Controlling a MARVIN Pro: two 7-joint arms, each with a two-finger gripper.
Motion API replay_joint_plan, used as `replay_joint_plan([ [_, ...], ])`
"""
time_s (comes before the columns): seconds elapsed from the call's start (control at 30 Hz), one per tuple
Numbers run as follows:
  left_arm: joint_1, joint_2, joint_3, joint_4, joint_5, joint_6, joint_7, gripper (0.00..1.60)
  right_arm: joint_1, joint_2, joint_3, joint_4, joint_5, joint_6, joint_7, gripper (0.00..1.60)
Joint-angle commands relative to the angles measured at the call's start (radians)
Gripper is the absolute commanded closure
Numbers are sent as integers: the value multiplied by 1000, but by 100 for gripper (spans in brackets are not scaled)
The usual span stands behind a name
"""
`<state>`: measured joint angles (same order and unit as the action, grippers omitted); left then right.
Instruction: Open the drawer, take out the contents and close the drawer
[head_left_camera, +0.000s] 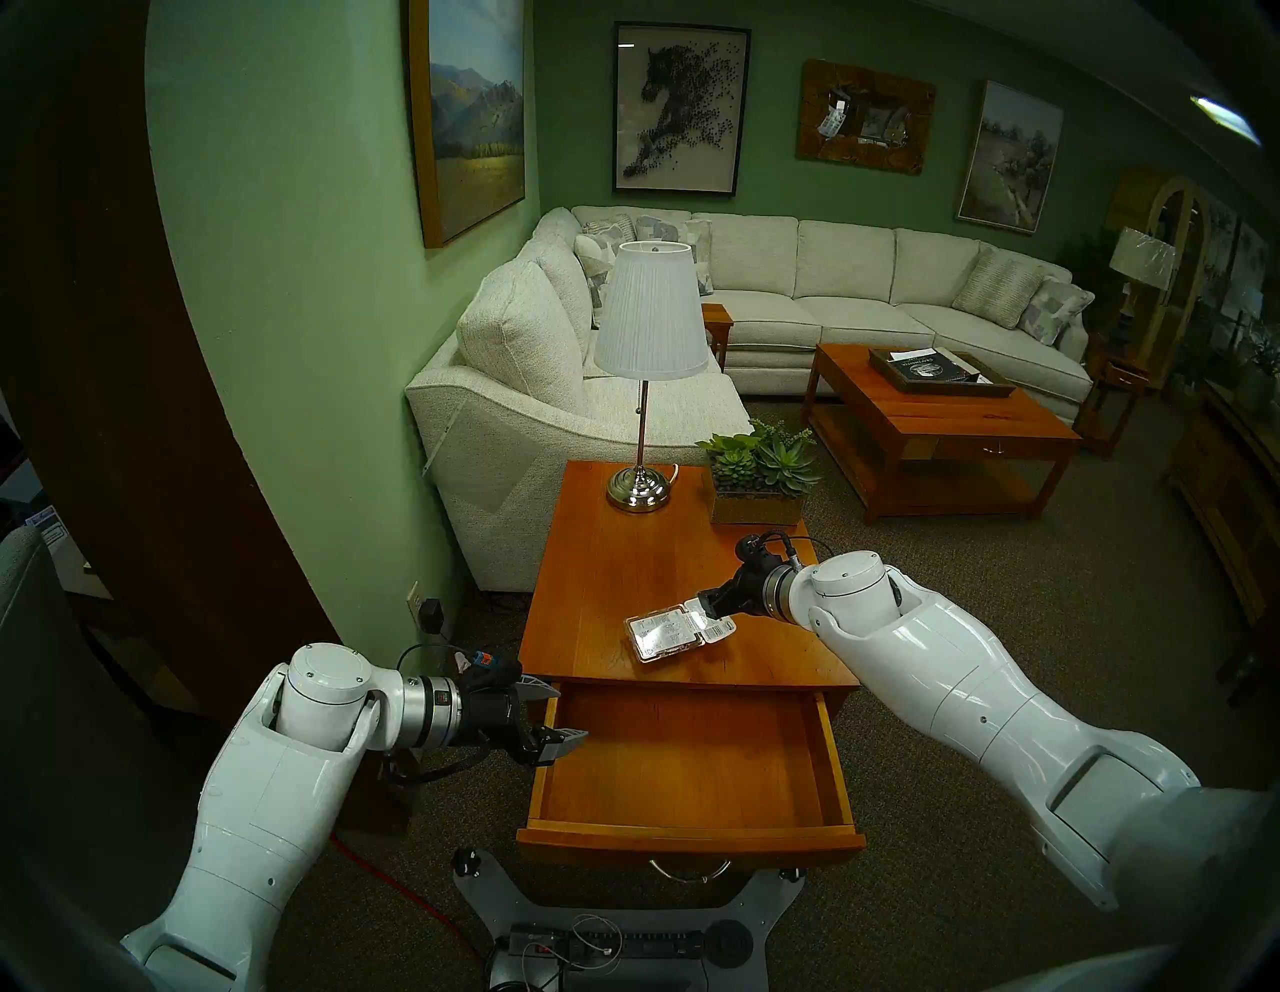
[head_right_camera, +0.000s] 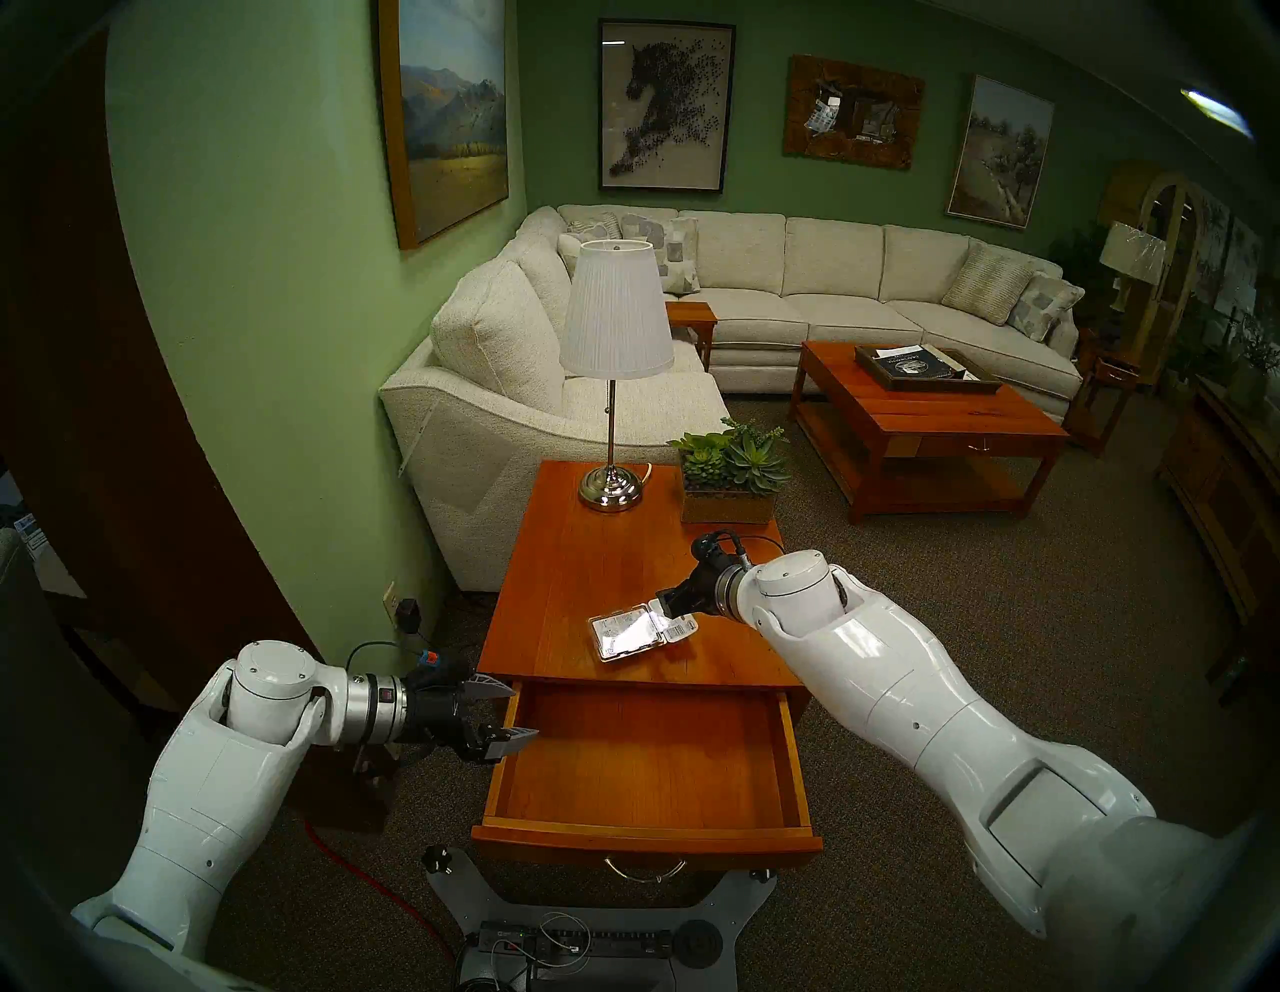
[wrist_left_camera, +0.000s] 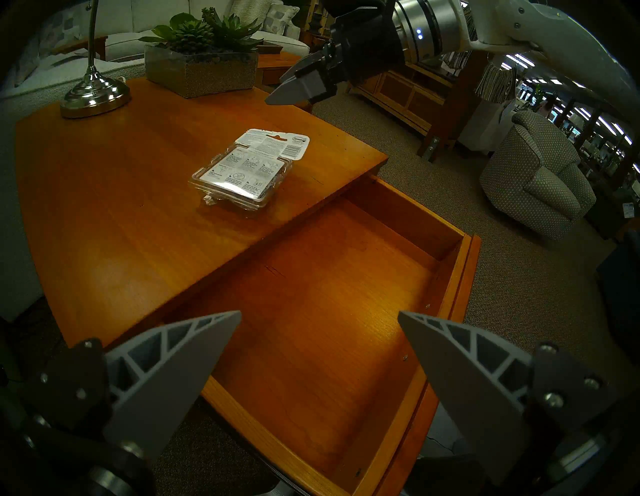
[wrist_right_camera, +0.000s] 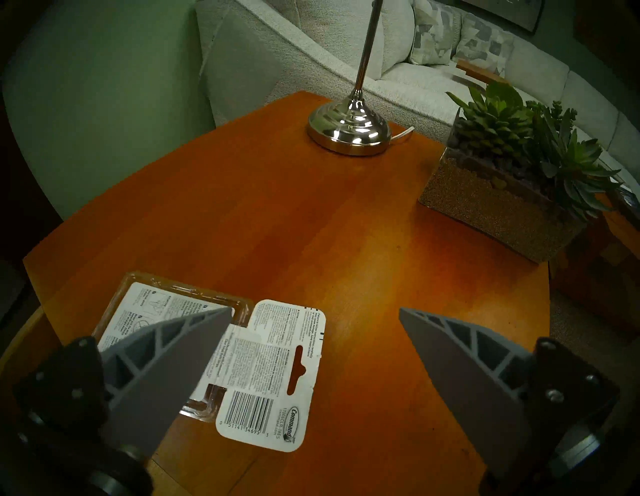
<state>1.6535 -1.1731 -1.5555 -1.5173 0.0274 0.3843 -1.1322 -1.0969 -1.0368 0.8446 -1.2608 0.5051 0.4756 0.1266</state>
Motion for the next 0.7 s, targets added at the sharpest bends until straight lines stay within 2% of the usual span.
replay_joint_plan([
  [0.0, -22, 0, -7, -22, -6, -1, -3, 0, -22, 72, 1, -126, -12, -9, 18, 0],
  [0.23, -21, 0, -6, -18, -4, -3, -2, 0, -86, 107, -29, -194, -4, -9, 68, 0],
  [0.67, -18, -2, -5, -9, 0, -5, 0, 0, -208, 218, -59, -367, -7, -14, 104, 0],
])
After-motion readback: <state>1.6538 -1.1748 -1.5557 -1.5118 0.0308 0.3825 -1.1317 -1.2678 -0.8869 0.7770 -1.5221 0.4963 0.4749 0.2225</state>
